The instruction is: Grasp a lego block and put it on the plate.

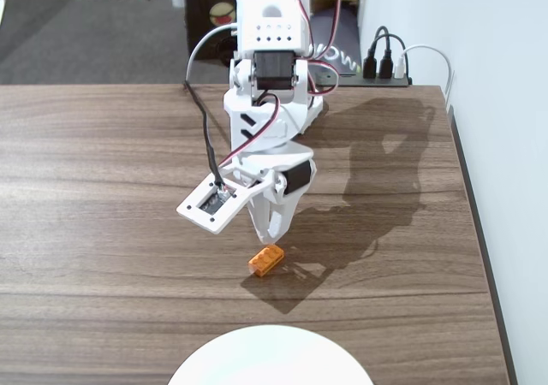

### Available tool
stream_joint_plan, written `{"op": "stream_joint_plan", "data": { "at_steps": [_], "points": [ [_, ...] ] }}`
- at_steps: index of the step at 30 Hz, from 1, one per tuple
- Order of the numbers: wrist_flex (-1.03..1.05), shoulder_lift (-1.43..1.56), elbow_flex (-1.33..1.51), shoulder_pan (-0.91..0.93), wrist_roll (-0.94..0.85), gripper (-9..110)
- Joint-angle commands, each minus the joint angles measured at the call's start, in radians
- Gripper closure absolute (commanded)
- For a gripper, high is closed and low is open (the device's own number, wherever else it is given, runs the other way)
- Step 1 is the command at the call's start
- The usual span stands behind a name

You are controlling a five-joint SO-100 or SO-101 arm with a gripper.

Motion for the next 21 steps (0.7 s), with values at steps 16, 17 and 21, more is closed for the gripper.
{"op": "stream_joint_plan", "data": {
  "at_steps": [16,17,21],
  "points": [
    [-0.034,-0.091,-0.084,-0.023,0.038,100],
    [-0.029,-0.087,-0.081,-0.021,0.038,100],
    [0.005,-0.043,-0.094,-0.023,0.100,100]
  ]
}}
